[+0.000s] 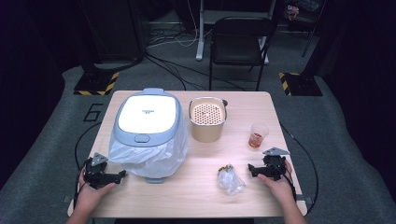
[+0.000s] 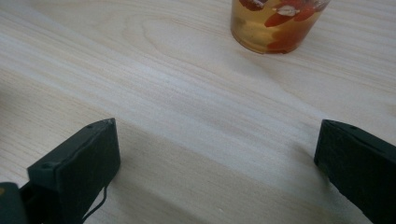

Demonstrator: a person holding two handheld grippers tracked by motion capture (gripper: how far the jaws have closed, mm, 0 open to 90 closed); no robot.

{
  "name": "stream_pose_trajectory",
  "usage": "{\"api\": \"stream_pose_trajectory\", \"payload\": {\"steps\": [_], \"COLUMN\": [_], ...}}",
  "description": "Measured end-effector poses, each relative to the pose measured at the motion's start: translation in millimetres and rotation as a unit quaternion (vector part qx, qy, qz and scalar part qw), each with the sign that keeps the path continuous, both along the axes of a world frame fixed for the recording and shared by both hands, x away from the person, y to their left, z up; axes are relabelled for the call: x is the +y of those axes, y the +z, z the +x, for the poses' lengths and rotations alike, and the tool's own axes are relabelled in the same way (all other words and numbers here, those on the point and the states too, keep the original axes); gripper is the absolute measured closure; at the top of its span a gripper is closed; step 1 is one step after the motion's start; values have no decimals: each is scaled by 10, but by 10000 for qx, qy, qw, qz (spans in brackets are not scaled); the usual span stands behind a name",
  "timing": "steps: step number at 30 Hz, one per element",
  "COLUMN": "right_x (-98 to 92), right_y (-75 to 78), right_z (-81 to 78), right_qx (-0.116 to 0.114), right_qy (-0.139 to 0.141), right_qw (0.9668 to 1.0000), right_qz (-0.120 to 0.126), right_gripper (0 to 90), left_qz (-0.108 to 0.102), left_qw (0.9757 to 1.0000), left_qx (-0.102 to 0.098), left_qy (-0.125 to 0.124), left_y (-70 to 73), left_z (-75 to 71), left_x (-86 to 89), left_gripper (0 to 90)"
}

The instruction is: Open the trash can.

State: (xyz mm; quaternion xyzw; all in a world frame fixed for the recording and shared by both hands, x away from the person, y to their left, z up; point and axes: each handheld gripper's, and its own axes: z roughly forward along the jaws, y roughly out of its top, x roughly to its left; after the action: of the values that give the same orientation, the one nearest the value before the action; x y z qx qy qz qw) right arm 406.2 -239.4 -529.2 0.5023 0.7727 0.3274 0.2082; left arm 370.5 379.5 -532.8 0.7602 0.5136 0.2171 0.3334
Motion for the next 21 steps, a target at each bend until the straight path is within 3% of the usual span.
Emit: {"api": "stream_pose_trajectory", "payload": {"steps": [6, 10, 17, 21], "right_x": [-3, -2, 4, 4], "right_y": [-1, -1, 1, 1], "right_z": [2, 2, -1, -1], "right_qx": [-12, -8, 10, 10], "right_qy": [14, 5, -24, -27], "right_qw": [10000, 10000, 10000, 10000], "right_qz": [-13, -10, 6, 6], "right_gripper": [0, 0, 0, 0], "left_qz": [-4, -22, -409, -264], "left_qw": [10000, 9999, 9989, 9994], "left_qx": [28, -74, -104, -89], "left_qy": [36, 100, 218, 223], "left_y": [4, 8, 21, 38], "left_z": [-10, -22, -45, -52], "left_x": [0, 23, 91, 77], "left_gripper": [10, 54, 150, 195]}}
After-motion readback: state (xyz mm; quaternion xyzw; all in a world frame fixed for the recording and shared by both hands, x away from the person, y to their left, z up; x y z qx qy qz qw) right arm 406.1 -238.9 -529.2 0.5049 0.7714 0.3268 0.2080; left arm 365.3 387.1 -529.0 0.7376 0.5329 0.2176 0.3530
